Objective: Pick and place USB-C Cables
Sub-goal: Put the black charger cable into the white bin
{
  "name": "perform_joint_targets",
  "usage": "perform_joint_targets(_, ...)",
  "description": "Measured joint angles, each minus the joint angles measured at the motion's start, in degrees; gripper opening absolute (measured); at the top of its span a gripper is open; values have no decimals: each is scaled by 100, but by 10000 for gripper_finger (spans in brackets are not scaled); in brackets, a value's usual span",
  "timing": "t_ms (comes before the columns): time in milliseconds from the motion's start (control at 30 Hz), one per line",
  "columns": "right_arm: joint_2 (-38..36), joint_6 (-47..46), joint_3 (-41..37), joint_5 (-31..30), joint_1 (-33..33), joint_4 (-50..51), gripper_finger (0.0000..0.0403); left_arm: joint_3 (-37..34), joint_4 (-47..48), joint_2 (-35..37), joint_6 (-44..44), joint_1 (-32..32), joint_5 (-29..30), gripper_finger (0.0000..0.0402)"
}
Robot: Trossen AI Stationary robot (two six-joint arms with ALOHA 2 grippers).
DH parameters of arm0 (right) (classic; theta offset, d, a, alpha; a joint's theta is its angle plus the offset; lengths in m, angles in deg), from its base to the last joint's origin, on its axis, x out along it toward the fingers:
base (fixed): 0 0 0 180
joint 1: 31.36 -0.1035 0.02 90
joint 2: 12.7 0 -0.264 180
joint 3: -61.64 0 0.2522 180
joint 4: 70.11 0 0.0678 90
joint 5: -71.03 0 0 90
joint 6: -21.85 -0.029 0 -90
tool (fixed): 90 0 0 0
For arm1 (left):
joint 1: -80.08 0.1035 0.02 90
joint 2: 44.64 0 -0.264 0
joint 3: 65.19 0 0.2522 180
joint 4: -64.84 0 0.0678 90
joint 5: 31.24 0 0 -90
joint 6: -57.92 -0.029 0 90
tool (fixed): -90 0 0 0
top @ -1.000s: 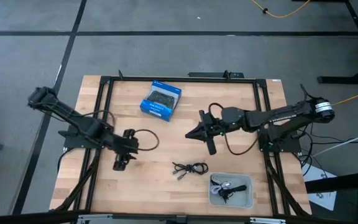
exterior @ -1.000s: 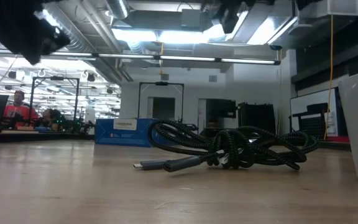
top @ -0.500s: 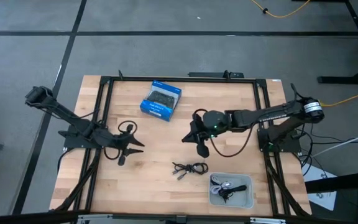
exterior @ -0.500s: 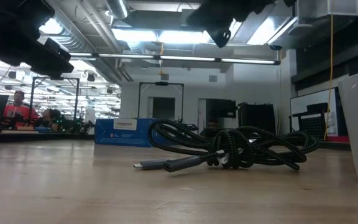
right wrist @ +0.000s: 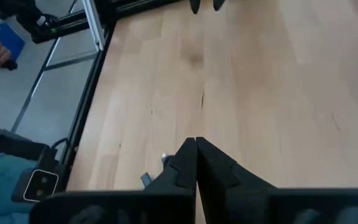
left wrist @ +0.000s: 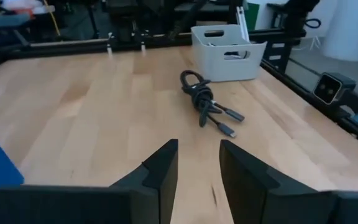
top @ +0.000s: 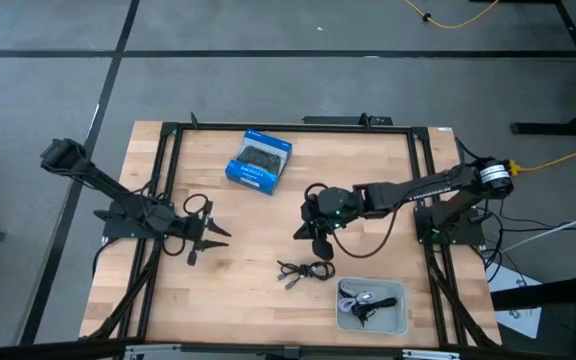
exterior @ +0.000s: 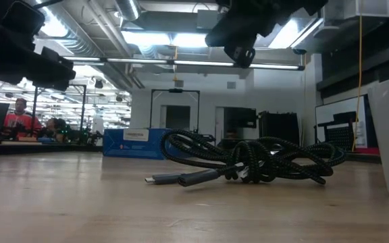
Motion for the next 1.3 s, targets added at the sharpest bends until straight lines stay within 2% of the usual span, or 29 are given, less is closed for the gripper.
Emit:
perform_joint_targets(133, 67, -15, 0, -358, -50, -248, 6, 0, -2, 2, -282, 127, -1, 110)
perform_joint_targets(267, 113, -10, 0, -582, -60, -301, 6, 0, 183, 2, -177, 323, 91, 110)
perform_joint_targets(767, 274, 288, -2, -616, 9, -663, 6, 0, 298, -2, -194, 399, 92, 110)
perform_joint_targets(1000, 274, 649, -1, -748, 8, -623, 6, 0, 293, 57, -193, 989, -11, 110)
perform_joint_targets(1100, 274, 753, 0, -769, -35, -545, 6, 0, 289, 247, -193, 1287, -15, 110)
perform_joint_targets(1300, 274, 519, 0, -928, -225, -1, 6, 0, 329, 1117, -193, 1643, 24, 110)
